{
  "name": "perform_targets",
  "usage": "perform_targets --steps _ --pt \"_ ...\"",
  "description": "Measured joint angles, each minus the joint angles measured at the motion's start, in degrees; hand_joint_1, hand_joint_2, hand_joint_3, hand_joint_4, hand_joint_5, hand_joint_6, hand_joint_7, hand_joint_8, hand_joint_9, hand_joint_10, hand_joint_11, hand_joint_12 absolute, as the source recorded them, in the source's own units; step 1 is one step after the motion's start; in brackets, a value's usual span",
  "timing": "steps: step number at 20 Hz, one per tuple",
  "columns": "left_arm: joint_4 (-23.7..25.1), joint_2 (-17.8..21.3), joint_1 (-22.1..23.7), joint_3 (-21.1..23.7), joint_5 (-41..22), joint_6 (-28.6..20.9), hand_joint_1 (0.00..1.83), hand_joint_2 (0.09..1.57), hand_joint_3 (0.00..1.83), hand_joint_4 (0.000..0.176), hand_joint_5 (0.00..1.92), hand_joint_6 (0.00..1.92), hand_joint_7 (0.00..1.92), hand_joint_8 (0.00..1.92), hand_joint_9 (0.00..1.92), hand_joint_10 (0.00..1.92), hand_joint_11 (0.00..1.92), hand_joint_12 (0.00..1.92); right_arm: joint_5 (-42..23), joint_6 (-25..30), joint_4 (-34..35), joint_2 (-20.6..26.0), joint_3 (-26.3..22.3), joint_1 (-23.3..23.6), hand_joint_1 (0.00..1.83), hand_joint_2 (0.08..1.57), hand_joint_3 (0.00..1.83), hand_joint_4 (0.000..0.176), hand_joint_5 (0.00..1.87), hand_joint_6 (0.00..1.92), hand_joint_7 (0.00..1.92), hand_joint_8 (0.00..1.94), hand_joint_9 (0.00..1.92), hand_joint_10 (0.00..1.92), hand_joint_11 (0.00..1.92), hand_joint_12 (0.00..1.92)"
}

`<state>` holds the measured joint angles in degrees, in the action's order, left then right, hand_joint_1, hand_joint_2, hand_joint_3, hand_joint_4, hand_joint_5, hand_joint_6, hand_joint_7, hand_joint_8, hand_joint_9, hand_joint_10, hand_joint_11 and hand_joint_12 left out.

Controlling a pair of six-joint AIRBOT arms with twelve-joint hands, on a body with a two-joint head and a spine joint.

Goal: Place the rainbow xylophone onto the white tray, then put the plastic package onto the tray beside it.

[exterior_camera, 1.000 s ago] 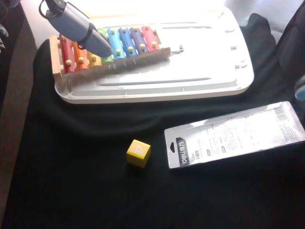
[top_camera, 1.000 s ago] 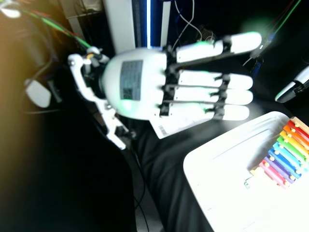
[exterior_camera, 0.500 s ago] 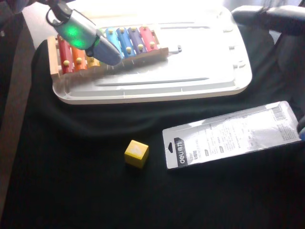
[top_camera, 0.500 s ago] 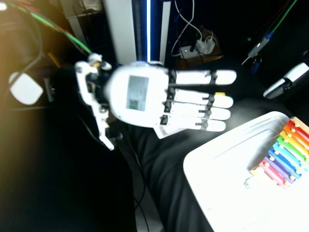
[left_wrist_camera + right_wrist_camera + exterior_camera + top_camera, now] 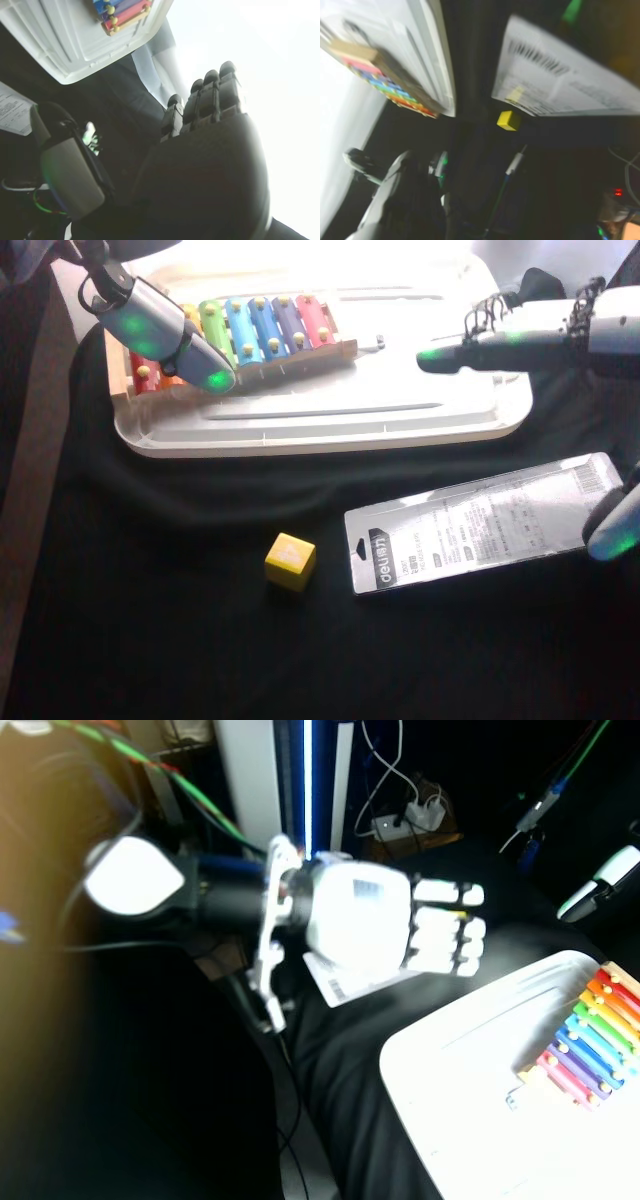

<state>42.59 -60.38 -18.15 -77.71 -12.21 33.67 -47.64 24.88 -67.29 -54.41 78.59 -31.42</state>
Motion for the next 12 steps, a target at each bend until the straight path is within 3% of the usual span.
perform_targets --steps 1,3,4,5,6,7,8,9,11,12 --pt "-0.04 0.00 -0.15 0.00 0.07 0.00 0.69 0.69 0.00 0.176 0.00 0.00 0.00 0.00 0.07 0.02 0.07 0.04 0.11 0.22 -1.07 0.00 0.00 0.00 0.64 0.58 0.00 0.034 0.00 0.00 0.00 0.00 0.00 0.00 0.00 0.03" --pt "-0.20 0.00 -0.74 0.04 0.04 0.00 0.72 0.69 0.00 0.176 0.00 0.00 0.00 0.00 0.05 0.01 0.07 0.04 0.17 1.64 -2.45 0.00 0.02 0.02 0.68 0.58 0.00 0.102 0.00 0.00 0.00 0.00 0.00 0.00 0.01 0.01" --pt "-0.24 0.00 -0.83 0.04 0.20 0.00 0.74 0.69 0.00 0.176 0.00 0.00 0.00 0.00 0.03 0.00 0.04 0.02 0.20 2.47 -3.02 0.00 0.13 0.20 0.70 0.59 0.00 0.108 0.00 0.00 0.00 0.00 0.00 0.00 0.03 0.02" --pt "-0.55 0.02 -0.92 0.04 0.22 0.00 0.73 0.70 0.00 0.176 0.00 0.00 0.00 0.00 0.02 0.00 0.04 0.03 0.35 2.99 -4.20 0.00 0.13 0.17 0.71 0.61 0.01 0.108 0.00 0.00 0.00 0.00 0.00 0.00 0.05 0.03" --pt "-0.68 0.02 -1.29 0.04 0.09 0.00 0.71 0.69 0.00 0.176 0.00 0.00 0.00 0.00 0.03 0.00 0.05 0.03 0.46 3.58 -5.33 -0.02 0.13 0.17 0.71 0.63 0.01 0.090 0.00 0.00 0.00 0.00 0.00 0.00 0.07 0.05" --pt "-0.85 0.02 -1.73 0.07 0.07 0.00 0.69 0.69 0.00 0.176 0.00 0.00 0.00 0.00 0.04 0.01 0.07 0.04 0.52 3.89 -6.82 0.00 0.13 0.17 0.70 0.63 0.01 0.087 0.00 0.00 0.00 0.00 0.00 0.00 0.06 0.05" --pt "-1.09 0.02 -2.16 0.42 0.20 0.00 0.70 0.70 0.00 0.176 0.00 0.00 0.00 0.00 0.04 0.01 0.07 0.04 0.87 4.55 -7.69 0.00 0.13 0.17 0.69 0.65 0.00 0.069 0.00 0.00 0.01 0.01 0.03 0.02 0.05 0.32" --pt "-1.14 0.00 -2.45 0.42 0.15 0.00 0.71 0.70 0.00 0.176 0.00 0.00 0.00 0.00 0.03 0.00 0.05 0.04 1.25 5.16 -8.37 -0.02 0.13 0.17 0.68 0.64 0.01 0.066 0.00 0.00 0.03 0.00 0.07 0.00 0.01 0.57" --pt "-1.95 0.02 -2.80 0.52 -0.20 0.00 0.72 0.71 0.00 0.176 0.00 0.00 0.00 0.00 0.03 0.00 0.04 0.03 1.66 5.77 -9.40 -0.13 0.13 0.17 0.72 0.64 0.00 0.060 0.00 0.00 0.06 0.00 0.11 0.00 0.00 0.72" --pt "-2.01 0.04 -2.93 0.52 -0.26 0.00 0.71 0.71 0.00 0.176 0.00 0.00 0.00 0.00 0.04 0.00 0.03 0.03 1.66 6.05 -10.01 -0.13 0.13 0.17 0.71 0.64 0.00 0.071 0.00 0.00 0.07 0.00 0.10 0.00 0.00 0.77"
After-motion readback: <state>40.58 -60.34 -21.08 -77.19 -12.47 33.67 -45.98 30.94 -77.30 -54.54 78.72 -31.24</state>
